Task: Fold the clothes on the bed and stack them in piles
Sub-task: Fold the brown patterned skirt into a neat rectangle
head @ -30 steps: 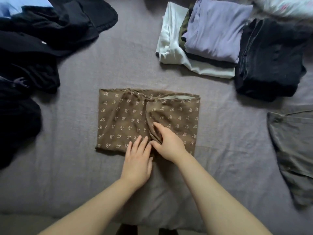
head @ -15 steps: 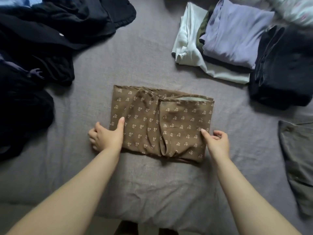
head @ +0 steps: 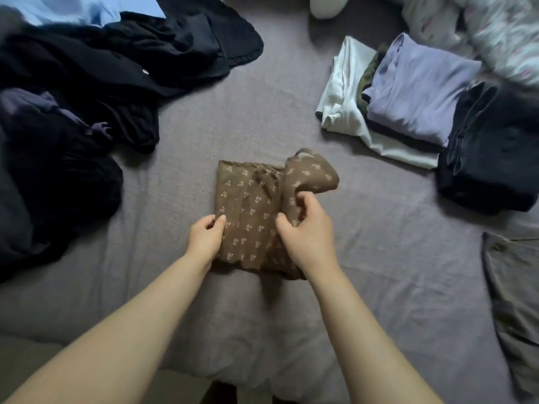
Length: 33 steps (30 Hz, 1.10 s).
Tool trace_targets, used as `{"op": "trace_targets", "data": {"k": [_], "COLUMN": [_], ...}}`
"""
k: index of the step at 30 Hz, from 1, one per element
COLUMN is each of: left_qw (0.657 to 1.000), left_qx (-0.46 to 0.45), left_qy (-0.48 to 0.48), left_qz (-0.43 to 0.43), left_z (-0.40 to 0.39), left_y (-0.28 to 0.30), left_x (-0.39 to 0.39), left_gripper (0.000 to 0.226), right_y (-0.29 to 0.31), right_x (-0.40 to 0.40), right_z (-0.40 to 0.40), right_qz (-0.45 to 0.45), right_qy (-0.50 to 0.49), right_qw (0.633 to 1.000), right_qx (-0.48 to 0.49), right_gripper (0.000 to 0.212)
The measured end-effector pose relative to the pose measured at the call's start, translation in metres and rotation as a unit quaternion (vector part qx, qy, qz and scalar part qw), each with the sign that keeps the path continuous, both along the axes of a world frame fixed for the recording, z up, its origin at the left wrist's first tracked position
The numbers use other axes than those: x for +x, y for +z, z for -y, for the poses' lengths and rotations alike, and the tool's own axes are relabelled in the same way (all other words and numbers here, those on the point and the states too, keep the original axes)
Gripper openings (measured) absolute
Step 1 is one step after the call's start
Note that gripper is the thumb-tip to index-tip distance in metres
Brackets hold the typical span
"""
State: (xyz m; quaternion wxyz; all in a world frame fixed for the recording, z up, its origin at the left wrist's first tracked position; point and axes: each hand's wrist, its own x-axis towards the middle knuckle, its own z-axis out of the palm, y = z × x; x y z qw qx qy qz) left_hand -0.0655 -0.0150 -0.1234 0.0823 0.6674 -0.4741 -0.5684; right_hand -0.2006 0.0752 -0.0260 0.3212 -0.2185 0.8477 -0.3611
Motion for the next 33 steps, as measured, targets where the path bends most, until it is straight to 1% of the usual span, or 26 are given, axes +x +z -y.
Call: {"op": "trace_targets", "data": {"k": [1,2,5,6,7,8,10,11,12,13,15,16,17,19,20,22,24,25,26,29,33], "left_qw": [1.0,0.999,0.987,0.984,0.981,0.978,0.979,0.982,0.983,0.981,0.976,0.972,0.969,0.961,0.96,0.962,0.963,0.962,0.961,0.959,0.967], "left_qx": [0.014,0.036,0.123,0.141,0.158,0.175,0.177,0.165,0.155,0.157,0.18,0.195,0.212,0.246,0.254,0.247,0.24,0.24,0.241,0.231,0.163], "left_qy": [0.009,0.024,0.094,0.096,0.088,0.073,0.013,-0.021,-0.046,-0.057,-0.044,-0.039,-0.038,-0.035,-0.034,-0.034,-0.039,-0.043,-0.048,-0.066,-0.094], "left_qz": [-0.001,-0.005,-0.035,-0.046,-0.063,-0.086,-0.098,-0.093,-0.091,-0.097,-0.116,-0.122,-0.124,-0.122,-0.117,-0.112,-0.116,-0.122,-0.129,-0.152,-0.173], "left_z": [0.003,0.007,0.024,0.029,0.034,0.037,0.042,0.044,0.046,0.048,0.049,0.05,0.05,0.047,0.045,0.038,0.03,0.025,0.02,0.0,-0.036], "left_y": [-0.001,-0.003,-0.003,-0.004,-0.004,-0.003,-0.002,0.0,0.001,0.002,0.002,0.002,0.001,0.002,0.004,0.009,0.015,0.02,0.026,0.043,0.07], "left_x": [0.004,0.009,0.023,0.029,0.032,0.034,0.034,0.032,0.03,0.026,0.02,0.017,0.014,0.007,0.003,-0.005,-0.014,-0.02,-0.027,-0.054,-0.108], "left_gripper": [0.022,0.029,0.06,0.066,0.068,0.066,0.049,0.038,0.03,0.027,0.038,0.04,0.039,0.033,0.03,0.029,0.031,0.033,0.032,0.028,0.02], "right_y": [-0.004,-0.01,-0.037,-0.045,-0.053,-0.061,-0.07,-0.075,-0.078,-0.081,-0.087,-0.089,-0.09,-0.092,-0.091,-0.084,-0.076,-0.072,-0.069,-0.056,-0.03], "right_x": [0.014,0.027,0.058,0.065,0.069,0.07,0.061,0.053,0.043,0.033,0.017,0.011,0.006,-0.002,-0.005,-0.01,-0.015,-0.019,-0.025,-0.05,-0.101], "right_z": [0.015,0.03,0.059,0.062,0.061,0.057,0.041,0.032,0.023,0.015,0.003,0.0,-0.003,-0.005,-0.007,-0.011,-0.019,-0.023,-0.029,-0.052,-0.098], "right_qz": [0.007,0.017,0.081,0.094,0.087,0.054,-0.053,-0.082,-0.07,-0.016,0.14,0.201,0.236,0.273,0.287,0.324,0.38,0.399,0.404,0.4,0.343], "right_qy": [0.027,0.057,0.141,0.145,0.128,0.09,-0.029,-0.087,-0.138,-0.18,-0.231,-0.243,-0.244,-0.222,-0.206,-0.182,-0.19,-0.205,-0.226,-0.269,-0.256], "right_qw": [1.0,0.998,0.982,0.979,0.982,0.99,0.996,0.991,0.986,0.981,0.96,0.946,0.938,0.934,0.934,0.927,0.905,0.894,0.886,0.872,0.893], "right_qx": [0.006,0.025,0.096,0.105,0.104,0.092,0.06,0.054,0.058,0.071,0.078,0.072,0.067,0.059,0.058,0.054,0.017,-0.008,-0.031,-0.087,-0.138], "right_gripper": [0.019,0.024,0.056,0.06,0.059,0.055,0.049,0.049,0.051,0.055,0.06,0.059,0.057,0.054,0.048,0.029,0.012,0.007,0.007,0.015,0.008]}}
